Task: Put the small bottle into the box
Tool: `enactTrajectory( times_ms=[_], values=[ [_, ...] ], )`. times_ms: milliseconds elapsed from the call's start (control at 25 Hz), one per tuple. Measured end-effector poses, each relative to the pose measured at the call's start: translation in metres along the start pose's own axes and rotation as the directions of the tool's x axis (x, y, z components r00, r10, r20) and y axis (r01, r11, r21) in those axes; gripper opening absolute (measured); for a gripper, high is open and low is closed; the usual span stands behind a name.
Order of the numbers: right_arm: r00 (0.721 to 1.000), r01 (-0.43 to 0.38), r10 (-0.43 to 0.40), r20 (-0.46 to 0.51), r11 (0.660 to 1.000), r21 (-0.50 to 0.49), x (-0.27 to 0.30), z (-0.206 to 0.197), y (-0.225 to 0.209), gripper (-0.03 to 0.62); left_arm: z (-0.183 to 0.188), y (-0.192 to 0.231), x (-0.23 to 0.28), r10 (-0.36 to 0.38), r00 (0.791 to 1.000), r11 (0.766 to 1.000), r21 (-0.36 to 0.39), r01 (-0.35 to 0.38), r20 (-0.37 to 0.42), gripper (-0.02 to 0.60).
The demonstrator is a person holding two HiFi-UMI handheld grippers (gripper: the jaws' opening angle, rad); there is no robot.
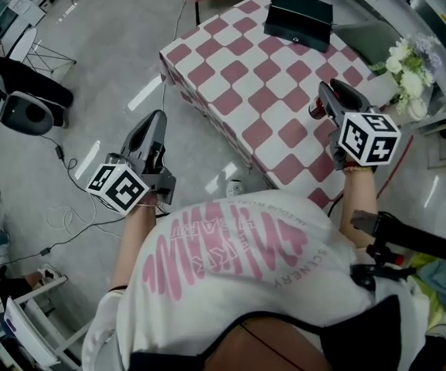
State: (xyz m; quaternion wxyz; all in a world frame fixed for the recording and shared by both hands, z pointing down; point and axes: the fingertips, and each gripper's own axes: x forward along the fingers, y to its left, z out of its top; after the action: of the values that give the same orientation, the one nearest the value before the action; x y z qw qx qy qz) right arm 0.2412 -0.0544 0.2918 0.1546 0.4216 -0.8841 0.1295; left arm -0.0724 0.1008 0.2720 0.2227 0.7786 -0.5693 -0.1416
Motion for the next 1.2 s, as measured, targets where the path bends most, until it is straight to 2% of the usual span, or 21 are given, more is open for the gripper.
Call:
enactTrajectory(
  times_ms=[240,400,640,960,1200],
  values=[
    [0.998,0.05,-0.05,-0.031,0.999,-0.006,0.037,-0.005,-0.016,0.117,-0.004,0.027,0.033,-0.032,0.999,0.999,-0.023,0.031,-0.031,0.008],
    [0.997,0.069,-0.07,-0.043,0.997,-0.036,0.057,0.0,-0.022,0.117,-0.001,0.039,0.044,-0.054,0.997,0.998,0.012,0.055,-0.053,0.008],
    [0.996,0.078,-0.08,-0.026,0.995,-0.058,0.081,0.015,-0.024,0.117,0.007,0.05,0.048,-0.037,0.999,0.999,0.03,0.038,-0.021,0.006],
    [0.997,0.076,-0.078,-0.022,0.996,-0.054,0.113,0.024,-0.028,0.115,0.006,0.067,0.069,-0.057,0.997,0.998,0.016,0.058,-0.053,0.007],
    [0.992,0.111,-0.113,-0.048,0.993,-0.046,0.142,0.023,-0.041,0.115,0.007,0.091,0.097,-0.069,0.995,0.997,0.011,0.07,-0.074,0.008]
  ],
)
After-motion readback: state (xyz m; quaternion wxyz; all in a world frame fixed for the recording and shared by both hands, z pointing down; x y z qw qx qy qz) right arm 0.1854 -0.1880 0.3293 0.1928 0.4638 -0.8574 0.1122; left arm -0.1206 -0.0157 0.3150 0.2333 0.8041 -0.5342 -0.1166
